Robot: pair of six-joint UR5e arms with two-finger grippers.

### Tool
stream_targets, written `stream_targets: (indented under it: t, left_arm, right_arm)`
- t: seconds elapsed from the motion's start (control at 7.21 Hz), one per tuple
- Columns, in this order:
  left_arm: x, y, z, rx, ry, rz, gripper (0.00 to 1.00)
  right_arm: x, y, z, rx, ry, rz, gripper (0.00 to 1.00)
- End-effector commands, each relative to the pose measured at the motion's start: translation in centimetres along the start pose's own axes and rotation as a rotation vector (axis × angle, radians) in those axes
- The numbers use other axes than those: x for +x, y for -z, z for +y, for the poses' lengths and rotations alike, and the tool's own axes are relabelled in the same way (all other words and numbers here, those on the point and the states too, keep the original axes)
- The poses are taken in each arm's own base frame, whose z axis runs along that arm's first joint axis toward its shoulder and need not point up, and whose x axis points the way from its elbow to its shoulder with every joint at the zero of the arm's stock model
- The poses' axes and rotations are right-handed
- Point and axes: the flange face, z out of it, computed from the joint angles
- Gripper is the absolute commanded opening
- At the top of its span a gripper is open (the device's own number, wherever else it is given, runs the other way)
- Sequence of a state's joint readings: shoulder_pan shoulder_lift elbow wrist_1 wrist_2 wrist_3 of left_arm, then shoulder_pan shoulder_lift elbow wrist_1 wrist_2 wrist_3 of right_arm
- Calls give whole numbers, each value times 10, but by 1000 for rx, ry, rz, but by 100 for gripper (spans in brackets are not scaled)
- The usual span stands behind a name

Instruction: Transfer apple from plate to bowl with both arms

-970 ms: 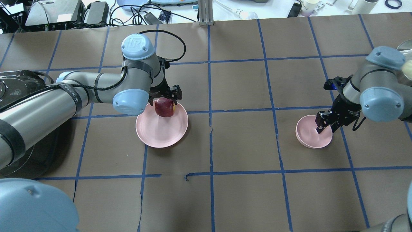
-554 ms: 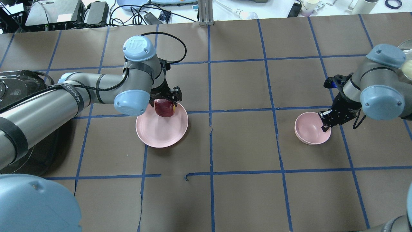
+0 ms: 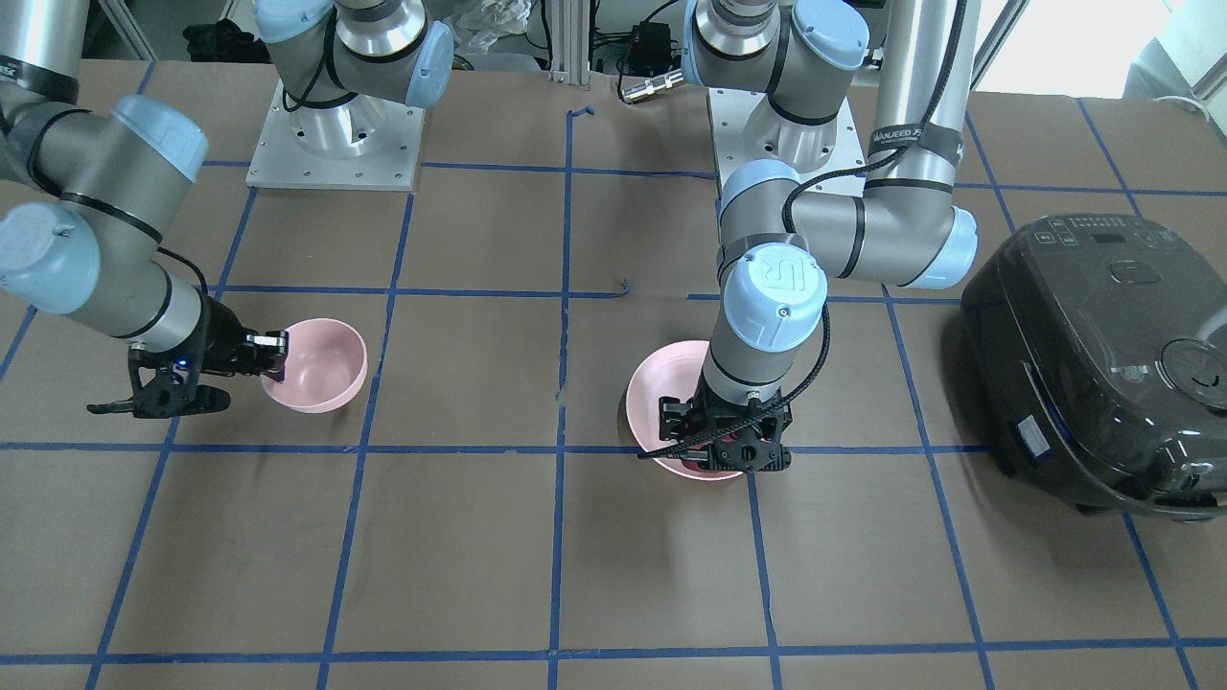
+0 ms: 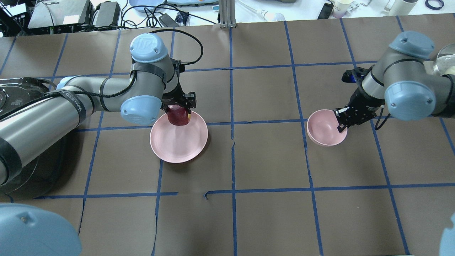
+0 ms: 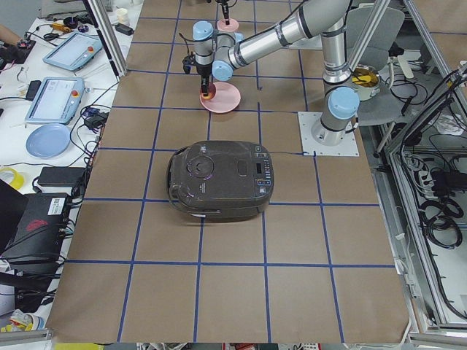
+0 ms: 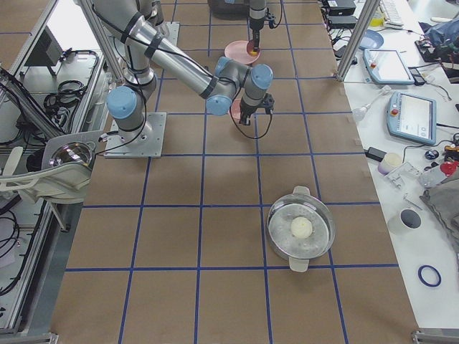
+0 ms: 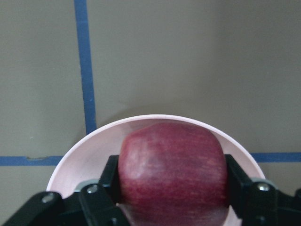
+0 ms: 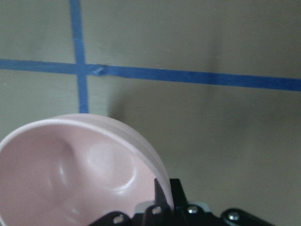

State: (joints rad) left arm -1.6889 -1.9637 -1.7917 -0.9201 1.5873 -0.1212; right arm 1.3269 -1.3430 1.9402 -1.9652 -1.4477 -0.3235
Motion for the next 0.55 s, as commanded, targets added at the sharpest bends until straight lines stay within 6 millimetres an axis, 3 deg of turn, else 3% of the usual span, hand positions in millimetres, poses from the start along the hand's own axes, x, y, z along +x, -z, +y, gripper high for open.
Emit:
stream_targets:
  t: [0.0,0.28,0.42]
  left_arm:
    - [-11,21,1,18,14,-4,31]
    - [-32,38,0,21,36,-2,30]
    - [-37,43,1,16,4,-5,30]
  right_arm:
    - [-73,-16,-9,1,20,-83,0]
    - [-98,-44,-19,-10,27,-129,0]
    - [-126,-48,-17,-13,3,-113,0]
